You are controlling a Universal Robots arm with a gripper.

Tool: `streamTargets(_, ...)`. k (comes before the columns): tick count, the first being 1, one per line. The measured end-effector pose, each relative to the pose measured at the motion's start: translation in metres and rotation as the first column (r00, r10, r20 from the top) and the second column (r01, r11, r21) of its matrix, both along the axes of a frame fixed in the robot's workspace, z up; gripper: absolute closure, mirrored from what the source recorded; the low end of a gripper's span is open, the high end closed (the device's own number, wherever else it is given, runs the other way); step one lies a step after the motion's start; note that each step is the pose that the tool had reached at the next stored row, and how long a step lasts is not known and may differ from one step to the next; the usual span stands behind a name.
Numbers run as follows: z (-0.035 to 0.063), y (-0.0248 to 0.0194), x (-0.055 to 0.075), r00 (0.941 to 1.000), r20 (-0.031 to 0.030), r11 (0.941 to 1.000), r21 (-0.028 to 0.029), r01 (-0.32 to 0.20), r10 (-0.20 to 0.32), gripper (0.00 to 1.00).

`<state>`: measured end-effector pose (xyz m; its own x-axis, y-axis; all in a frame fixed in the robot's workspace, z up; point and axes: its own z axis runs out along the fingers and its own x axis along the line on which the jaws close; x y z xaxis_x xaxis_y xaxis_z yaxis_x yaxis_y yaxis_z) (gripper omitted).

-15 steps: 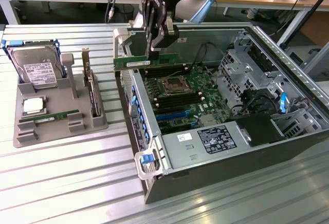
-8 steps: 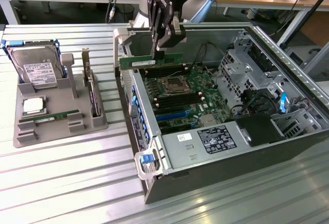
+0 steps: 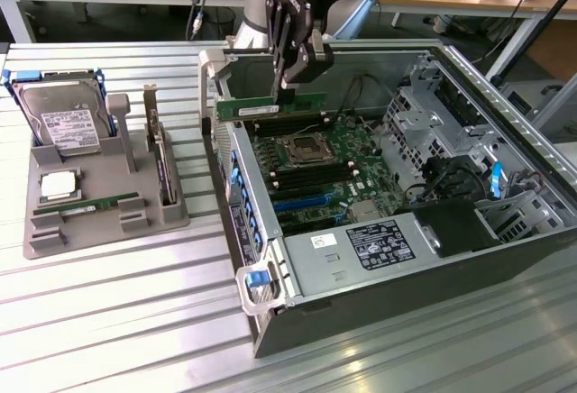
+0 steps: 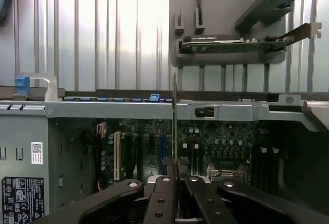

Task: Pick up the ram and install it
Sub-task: 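Pick up the ram and move it above insertion slot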

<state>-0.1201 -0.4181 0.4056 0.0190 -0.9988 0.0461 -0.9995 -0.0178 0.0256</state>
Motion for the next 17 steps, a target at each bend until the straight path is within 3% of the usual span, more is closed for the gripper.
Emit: streamTargets(17, 0.0, 0.0, 0.027, 1.0, 0.0, 1.0, -0.0002, 0.0, 0.0, 0.88)
